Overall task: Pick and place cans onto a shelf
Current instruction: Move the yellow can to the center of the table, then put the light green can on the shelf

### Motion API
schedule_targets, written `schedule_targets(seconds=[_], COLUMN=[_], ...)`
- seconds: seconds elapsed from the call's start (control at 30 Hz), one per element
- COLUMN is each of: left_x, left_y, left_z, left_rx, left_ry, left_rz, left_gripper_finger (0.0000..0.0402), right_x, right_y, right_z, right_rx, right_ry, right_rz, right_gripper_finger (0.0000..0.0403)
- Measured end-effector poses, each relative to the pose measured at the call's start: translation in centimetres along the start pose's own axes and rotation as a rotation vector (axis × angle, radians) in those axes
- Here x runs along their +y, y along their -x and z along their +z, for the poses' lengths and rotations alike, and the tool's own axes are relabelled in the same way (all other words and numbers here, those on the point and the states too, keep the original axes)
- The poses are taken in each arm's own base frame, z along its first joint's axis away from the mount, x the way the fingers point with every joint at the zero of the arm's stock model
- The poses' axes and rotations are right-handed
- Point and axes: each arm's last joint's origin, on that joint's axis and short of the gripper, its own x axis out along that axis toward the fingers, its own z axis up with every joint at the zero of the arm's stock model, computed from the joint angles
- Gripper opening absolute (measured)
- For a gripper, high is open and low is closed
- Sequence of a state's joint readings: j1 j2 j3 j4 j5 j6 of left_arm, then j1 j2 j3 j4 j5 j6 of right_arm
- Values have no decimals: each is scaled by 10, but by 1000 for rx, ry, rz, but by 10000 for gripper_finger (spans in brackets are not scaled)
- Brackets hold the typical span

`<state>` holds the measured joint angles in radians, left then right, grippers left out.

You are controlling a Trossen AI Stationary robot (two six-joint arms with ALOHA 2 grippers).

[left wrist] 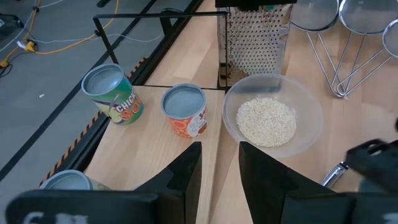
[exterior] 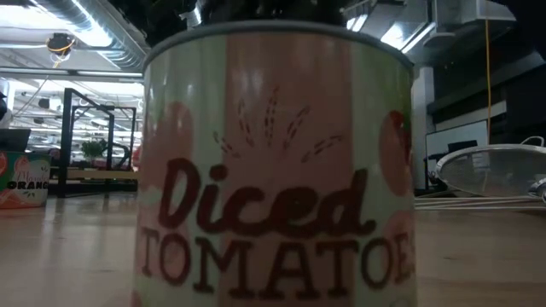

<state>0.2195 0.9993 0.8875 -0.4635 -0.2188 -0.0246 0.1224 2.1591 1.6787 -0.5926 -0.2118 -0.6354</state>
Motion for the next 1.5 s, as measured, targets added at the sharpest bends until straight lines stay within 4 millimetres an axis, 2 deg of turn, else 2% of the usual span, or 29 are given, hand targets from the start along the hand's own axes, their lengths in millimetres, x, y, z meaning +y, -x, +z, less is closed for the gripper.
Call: schedule_targets(seconds=[0.23,0.47,0.83,1.07,1.17,1.33,1.5], left_x=[0,0,0,0,0,0,-3], left_y=[0,0,0,0,0,0,1], left_z=[0,0,0,0,0,0,0], left_rx=[-1,-1,-1,-1,-1,2,2], left_ry=[0,0,0,0,0,0,-8], left_rz=[0,0,0,0,0,-1,-13], left_gripper_finger=[99,99,99,99,99,99,99], right_x=[-1,-1,-1,0,-1,-3,2], right_y=[-22,-23,-24,-21,-13,13,56], right_z=[-12,-12,-13,-12,-8,4,13], right_rx=[45,47,51,55,40,23,12], right_ry=[-12,-13,-17,-18,-14,-9,-5], right_rz=[30,32,36,37,25,12,4], right_gripper_finger=[18,21,74,80,80,80,80])
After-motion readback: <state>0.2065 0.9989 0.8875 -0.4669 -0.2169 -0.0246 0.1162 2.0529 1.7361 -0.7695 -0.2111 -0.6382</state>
